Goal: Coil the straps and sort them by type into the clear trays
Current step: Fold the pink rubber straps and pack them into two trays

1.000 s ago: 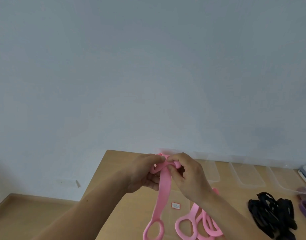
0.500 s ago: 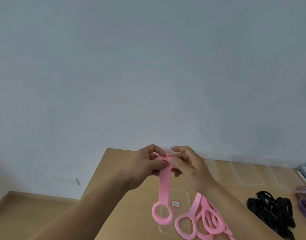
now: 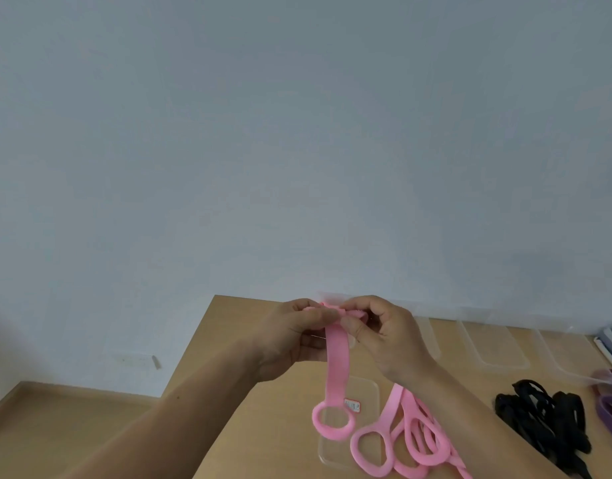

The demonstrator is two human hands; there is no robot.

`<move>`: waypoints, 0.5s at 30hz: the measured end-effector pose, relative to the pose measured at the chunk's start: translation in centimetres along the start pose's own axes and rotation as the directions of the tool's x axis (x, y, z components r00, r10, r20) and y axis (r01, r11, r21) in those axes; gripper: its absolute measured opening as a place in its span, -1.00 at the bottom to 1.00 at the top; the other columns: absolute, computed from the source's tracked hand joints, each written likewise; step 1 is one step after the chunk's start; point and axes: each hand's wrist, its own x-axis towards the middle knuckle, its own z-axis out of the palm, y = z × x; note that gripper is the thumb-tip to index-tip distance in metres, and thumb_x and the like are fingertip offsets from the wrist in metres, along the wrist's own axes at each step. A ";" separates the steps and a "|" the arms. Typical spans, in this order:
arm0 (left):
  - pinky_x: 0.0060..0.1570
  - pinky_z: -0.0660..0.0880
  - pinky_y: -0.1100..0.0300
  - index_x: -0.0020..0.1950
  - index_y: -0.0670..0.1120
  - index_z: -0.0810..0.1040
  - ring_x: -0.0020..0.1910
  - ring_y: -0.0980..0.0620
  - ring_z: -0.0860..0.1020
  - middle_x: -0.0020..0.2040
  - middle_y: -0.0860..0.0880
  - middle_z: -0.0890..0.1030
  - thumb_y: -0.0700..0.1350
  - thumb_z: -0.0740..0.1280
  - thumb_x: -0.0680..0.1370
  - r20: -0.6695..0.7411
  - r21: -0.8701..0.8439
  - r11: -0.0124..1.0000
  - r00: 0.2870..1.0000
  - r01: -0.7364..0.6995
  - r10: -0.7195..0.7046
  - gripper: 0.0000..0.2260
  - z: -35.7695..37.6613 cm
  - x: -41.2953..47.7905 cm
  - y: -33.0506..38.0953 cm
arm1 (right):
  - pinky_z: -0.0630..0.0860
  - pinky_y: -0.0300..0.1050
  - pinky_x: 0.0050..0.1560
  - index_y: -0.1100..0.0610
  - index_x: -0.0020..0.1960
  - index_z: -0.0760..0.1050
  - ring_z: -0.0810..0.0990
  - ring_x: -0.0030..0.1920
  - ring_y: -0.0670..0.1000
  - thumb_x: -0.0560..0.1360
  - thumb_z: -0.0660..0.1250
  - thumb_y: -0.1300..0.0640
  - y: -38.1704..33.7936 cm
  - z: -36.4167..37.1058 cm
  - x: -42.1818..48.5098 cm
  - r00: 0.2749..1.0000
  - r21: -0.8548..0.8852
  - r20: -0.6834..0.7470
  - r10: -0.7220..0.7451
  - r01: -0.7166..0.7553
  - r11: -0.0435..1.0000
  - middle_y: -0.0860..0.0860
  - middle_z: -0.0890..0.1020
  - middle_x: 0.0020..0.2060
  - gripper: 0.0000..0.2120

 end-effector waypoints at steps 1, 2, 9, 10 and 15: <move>-0.08 0.60 0.09 -0.12 -0.05 0.69 -0.03 -0.14 0.68 -0.02 -0.17 0.70 -0.04 0.48 0.48 -0.017 -0.009 1.000 1.000 0.019 -0.020 -0.90 -0.2 0.0 0.0 | 0.49 -0.42 -0.18 -0.04 -0.04 0.63 0.60 -0.18 -0.23 0.47 0.46 0.22 0.0 0.1 -0.1 1.000 -0.043 0.000 -0.016 0.016 0.999 -0.20 0.66 -0.22 -0.83; -0.10 0.60 0.08 -0.09 -0.09 0.65 -0.08 -0.12 0.68 -0.05 -0.16 0.70 -0.07 0.48 0.48 -0.028 -0.005 0.999 0.999 0.040 -0.040 -0.89 -0.3 -0.1 0.1 | 0.48 -0.43 -0.17 -0.05 -0.03 0.63 0.60 -0.16 -0.24 0.47 0.46 0.23 0.1 0.1 -0.2 1.000 -0.070 0.007 -0.029 0.030 0.997 -0.21 0.66 -0.20 -0.81; -0.24 0.59 0.14 -0.09 -0.14 0.55 -0.26 -0.04 0.64 -0.18 -0.13 0.66 -0.21 0.44 0.52 0.000 0.071 0.990 0.992 0.126 -0.126 -0.92 -1.0 -0.6 0.3 | 0.55 -0.18 -0.12 0.05 0.02 0.62 0.61 -0.15 -0.07 0.47 0.45 0.26 1.0 0.0 -0.5 0.972 -0.232 0.107 -0.209 0.229 0.945 -0.08 0.62 -0.17 -0.83; -0.24 0.58 0.15 -0.08 -0.15 0.55 -0.25 -0.04 0.64 -0.17 -0.14 0.66 -0.22 0.43 0.52 0.006 0.060 0.991 0.993 0.115 -0.116 -0.92 -1.0 -0.6 0.3 | 0.56 -0.15 -0.12 0.08 0.02 0.63 0.61 -0.14 -0.07 0.47 0.45 0.27 1.1 0.1 -0.5 0.966 -0.256 0.101 -0.240 0.258 0.932 -0.07 0.61 -0.15 -0.84; -0.21 0.61 0.11 0.01 -0.23 0.51 -0.16 -0.12 0.65 -0.08 -0.23 0.63 -0.33 0.44 0.49 -0.071 0.048 0.998 0.997 -0.033 0.036 -0.83 -0.5 0.0 0.1 | 0.53 -0.24 -0.10 0.02 0.04 0.62 0.61 -0.09 -0.07 0.46 0.47 0.16 0.8 -0.5 -0.3 0.988 -0.105 0.044 -0.147 0.151 0.983 -0.13 0.61 -0.10 -0.83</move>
